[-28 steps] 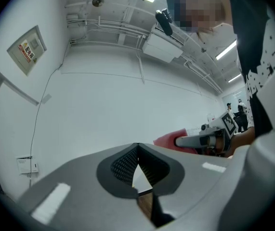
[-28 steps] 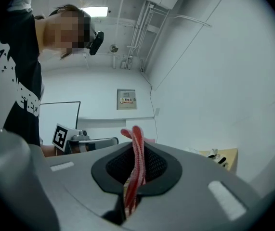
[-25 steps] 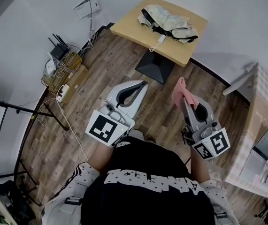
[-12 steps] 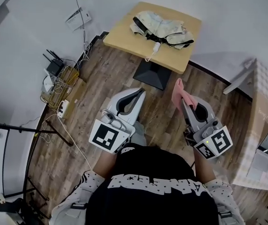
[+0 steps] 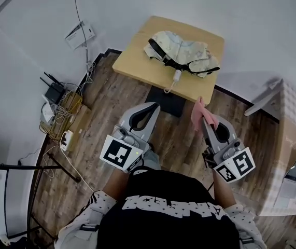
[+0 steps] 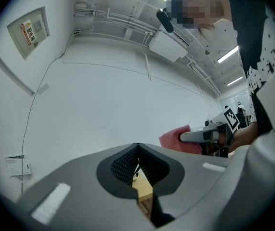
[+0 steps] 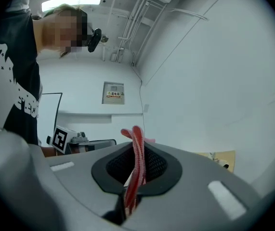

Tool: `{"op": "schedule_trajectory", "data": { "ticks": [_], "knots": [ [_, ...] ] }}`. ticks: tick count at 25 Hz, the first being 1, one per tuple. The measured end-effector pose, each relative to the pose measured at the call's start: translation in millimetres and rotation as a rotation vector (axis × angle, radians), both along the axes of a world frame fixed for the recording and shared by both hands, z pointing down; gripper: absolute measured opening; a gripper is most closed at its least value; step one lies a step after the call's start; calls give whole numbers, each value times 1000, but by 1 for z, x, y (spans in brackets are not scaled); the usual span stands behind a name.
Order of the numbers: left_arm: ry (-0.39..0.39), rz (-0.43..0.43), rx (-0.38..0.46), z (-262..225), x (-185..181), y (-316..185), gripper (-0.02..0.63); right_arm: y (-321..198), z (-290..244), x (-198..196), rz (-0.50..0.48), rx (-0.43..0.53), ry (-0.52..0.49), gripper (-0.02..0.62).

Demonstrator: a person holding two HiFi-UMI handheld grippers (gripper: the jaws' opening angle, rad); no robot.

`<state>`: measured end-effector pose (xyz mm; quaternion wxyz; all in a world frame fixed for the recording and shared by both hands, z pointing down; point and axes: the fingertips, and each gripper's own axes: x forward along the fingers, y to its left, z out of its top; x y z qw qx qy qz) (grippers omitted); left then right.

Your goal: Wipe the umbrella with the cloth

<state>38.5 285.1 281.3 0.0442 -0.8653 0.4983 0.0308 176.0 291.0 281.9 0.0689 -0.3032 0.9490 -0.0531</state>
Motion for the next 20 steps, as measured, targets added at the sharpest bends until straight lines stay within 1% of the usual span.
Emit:
{"op": "schedule_trajectory", "data": {
  "ticks": [9,15,18,20],
  "knots": [
    [0,31,-30,2,-55,-71,2,-64,-5,-48,60,-2,6,25],
    [-13,73,-22,2,-82,-107,2,-110,-3,-74,105,3,-12,23],
    [-44,102,-68,6,-93,-121,2,-129,-1,-89,120,3,-20,23],
    [-37,106,-64,8,-103,-130,2,-138,0,-99,126,2,-19,24]
  ]
}}
